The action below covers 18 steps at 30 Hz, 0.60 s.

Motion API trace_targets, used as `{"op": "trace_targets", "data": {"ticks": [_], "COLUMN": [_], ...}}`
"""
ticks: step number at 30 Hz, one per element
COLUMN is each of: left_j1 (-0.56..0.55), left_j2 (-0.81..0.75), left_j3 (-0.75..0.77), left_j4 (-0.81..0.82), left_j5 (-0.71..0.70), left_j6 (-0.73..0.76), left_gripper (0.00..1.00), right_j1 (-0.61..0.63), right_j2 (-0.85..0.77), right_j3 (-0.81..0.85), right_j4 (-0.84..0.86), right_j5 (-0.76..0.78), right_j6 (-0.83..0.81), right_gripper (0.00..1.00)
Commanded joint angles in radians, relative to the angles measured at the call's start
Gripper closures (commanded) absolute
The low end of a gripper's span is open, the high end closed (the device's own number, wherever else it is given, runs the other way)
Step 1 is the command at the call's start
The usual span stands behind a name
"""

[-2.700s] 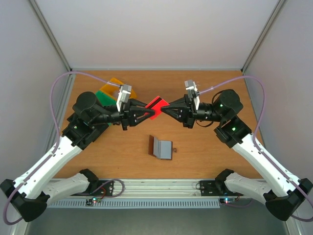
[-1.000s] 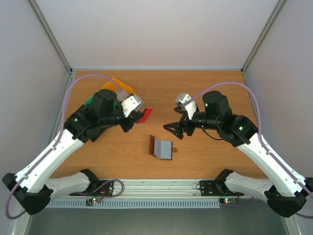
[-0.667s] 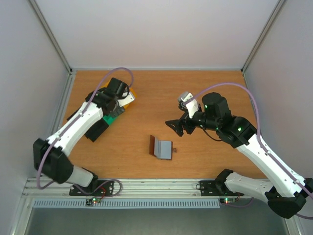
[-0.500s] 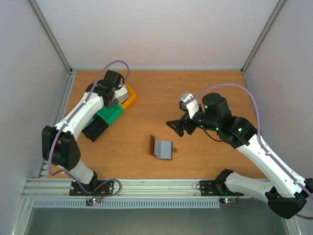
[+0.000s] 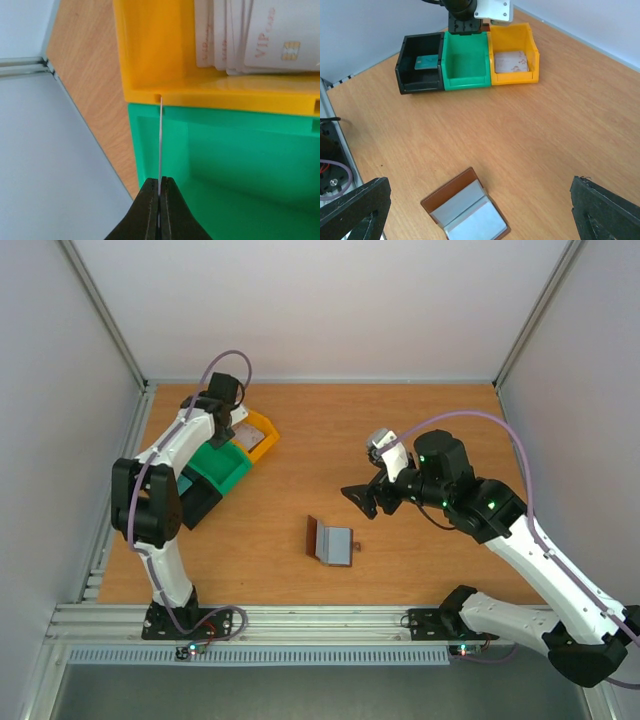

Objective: Take the credit cards out of the card holder

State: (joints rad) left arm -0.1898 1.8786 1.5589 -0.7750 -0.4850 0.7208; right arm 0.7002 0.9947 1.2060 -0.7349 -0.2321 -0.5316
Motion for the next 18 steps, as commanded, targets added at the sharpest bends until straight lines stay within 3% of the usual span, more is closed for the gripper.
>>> {"op": "trace_targets", "data": {"ticks": [1, 6, 18], "left_j1": [0.007, 0.007, 0.008], "left_j2": [-0.016, -0.059, -0.013], "left_j3": [-0.061, -0.145, -0.275], "left_j4": [0.006, 0.058, 0.338], "left_j5": [0.043, 0.049, -0.031], "left_j6": [-0.073, -0.099, 0.033], "left_gripper": [1.00, 1.00, 1.00], "right_j1": [-0.003, -0.003, -0.003], "right_j2": [0.006, 0.020, 0.015], "right_j3": [0.007, 0.009, 0.012], "right_j4": [-0.008, -0.005, -0.019], "right_j5": [0.020, 0.009, -0.001], "right_j6": [-0.005, -0.009, -0.002], "right_gripper": [0.02, 0.01, 0.02]}}
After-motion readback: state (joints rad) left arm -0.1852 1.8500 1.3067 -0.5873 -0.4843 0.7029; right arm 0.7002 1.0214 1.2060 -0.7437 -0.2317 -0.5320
